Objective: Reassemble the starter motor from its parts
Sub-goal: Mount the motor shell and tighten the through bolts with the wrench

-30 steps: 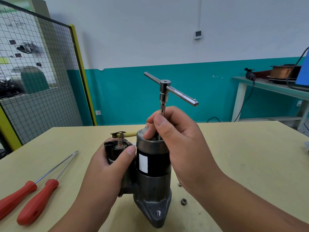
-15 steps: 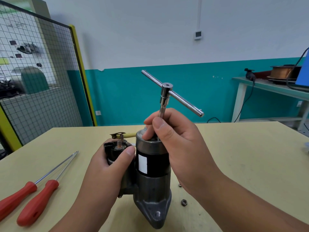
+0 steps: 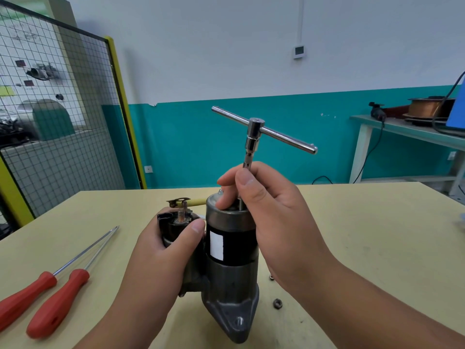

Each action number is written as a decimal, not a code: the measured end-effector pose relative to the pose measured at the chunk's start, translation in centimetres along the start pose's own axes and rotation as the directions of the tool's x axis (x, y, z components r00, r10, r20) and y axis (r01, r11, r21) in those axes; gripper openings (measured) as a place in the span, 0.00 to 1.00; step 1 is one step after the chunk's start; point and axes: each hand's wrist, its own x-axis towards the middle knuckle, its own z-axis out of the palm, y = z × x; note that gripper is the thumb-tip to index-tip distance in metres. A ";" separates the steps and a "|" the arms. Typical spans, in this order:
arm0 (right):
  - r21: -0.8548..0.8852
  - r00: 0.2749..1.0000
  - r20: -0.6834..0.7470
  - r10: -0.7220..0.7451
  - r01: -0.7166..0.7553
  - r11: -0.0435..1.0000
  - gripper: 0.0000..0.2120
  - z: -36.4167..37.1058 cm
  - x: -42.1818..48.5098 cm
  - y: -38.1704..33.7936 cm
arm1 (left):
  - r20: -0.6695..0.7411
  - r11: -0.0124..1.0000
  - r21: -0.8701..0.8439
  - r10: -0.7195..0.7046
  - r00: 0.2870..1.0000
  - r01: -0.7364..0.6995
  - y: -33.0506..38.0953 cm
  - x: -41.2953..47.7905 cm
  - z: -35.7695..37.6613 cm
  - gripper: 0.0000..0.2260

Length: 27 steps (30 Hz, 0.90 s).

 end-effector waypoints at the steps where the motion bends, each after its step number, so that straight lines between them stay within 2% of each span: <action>1: 0.003 1.000 0.001 0.003 -0.003 1.000 0.12 0.0 0.0 0.0 | 0.001 1.000 -0.002 0.001 1.000 -0.001 0.1 0.0 0.0 0.20; 13: -0.065 1.000 0.002 0.002 -0.002 0.998 0.09 0.1 0.1 -0.2 | 0.007 1.000 0.026 0.000 1.000 0.000 0.2 -0.1 0.0 0.20; 21: -0.016 1.000 0.000 -0.011 0.011 1.000 0.08 0.1 0.1 0.0 | 0.013 1.000 0.006 -0.007 1.000 0.007 0.3 -0.1 0.0 0.20; 25: -0.014 1.000 0.004 -0.001 0.001 1.000 0.08 0.0 0.1 0.0 | 0.002 1.000 0.017 -0.019 1.000 0.018 0.4 -0.1 0.1 0.15; 27: -0.006 1.000 0.004 0.002 -0.002 1.000 0.08 0.1 0.1 -0.1 | 0.005 1.000 0.020 -0.012 1.000 0.012 0.5 -0.1 0.1 0.15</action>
